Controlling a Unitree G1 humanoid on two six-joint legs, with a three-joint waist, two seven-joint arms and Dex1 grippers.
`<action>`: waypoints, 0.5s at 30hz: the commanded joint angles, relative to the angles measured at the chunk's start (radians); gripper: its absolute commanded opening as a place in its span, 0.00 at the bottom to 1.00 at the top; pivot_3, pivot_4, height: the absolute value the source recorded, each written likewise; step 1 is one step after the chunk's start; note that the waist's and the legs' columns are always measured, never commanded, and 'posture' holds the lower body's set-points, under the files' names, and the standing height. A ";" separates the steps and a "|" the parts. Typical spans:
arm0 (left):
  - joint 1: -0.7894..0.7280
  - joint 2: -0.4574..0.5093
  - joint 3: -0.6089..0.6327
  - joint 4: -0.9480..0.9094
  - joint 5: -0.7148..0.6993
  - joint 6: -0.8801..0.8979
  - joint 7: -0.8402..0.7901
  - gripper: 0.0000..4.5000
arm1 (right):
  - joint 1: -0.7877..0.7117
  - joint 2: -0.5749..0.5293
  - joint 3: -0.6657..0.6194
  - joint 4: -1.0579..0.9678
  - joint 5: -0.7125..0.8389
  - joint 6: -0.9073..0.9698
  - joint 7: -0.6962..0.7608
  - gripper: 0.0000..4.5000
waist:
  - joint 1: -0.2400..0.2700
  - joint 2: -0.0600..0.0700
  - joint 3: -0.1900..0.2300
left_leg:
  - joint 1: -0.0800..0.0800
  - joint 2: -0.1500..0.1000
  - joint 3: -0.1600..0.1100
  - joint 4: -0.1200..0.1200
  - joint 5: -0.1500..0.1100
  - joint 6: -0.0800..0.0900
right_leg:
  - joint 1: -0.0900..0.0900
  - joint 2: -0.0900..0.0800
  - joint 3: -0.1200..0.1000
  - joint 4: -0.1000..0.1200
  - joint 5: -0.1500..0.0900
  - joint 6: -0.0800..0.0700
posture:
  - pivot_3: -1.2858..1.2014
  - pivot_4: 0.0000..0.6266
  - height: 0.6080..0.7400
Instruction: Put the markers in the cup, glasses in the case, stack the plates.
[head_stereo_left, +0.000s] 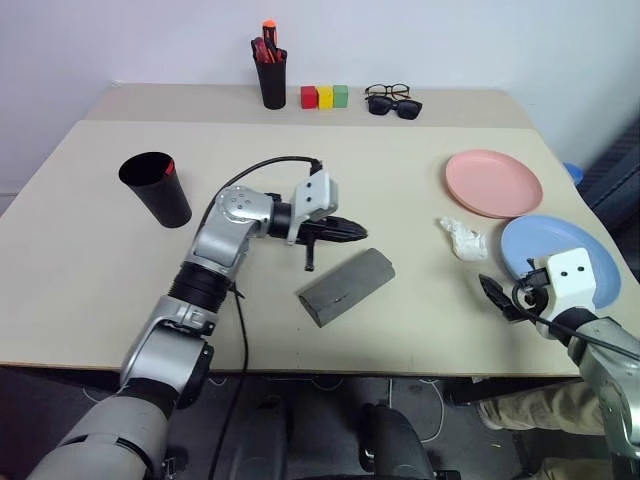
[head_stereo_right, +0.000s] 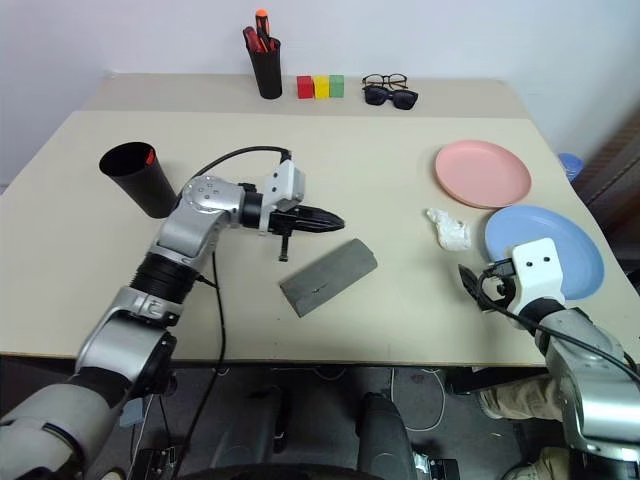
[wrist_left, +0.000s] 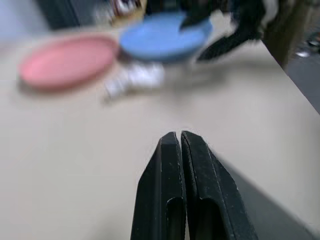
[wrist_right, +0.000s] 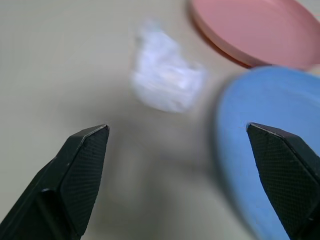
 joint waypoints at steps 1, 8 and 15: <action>0.032 0.003 -0.034 -0.066 0.003 0.049 0.003 0.31 | -0.035 -0.024 0.006 0.051 -0.024 -0.017 0.002 1.00 | -0.003 0.000 0.000 | 0.000 0.000 0.000 0.000 0.000 0.000 | 0.000 0.000 0.000 0.000 0.000 0.000 | 0.52 0.24 1.00; 0.047 0.000 -0.048 -0.140 0.011 0.107 0.063 0.98 | -0.116 -0.035 0.053 0.178 -0.061 -0.044 0.019 1.00 | -0.008 0.001 0.000 | 0.000 0.000 0.000 0.000 0.000 0.000 | 0.000 0.000 0.000 0.001 0.000 0.000 | 0.52 0.24 1.00; 0.045 0.010 -0.039 -0.192 -0.006 0.166 0.091 1.00 | -0.193 -0.038 0.080 0.354 -0.100 -0.084 0.016 0.60 | -0.011 0.001 0.000 | 0.000 0.000 0.000 0.000 0.000 0.000 | 0.000 0.000 0.000 0.001 0.000 0.000 | 0.52 0.24 1.00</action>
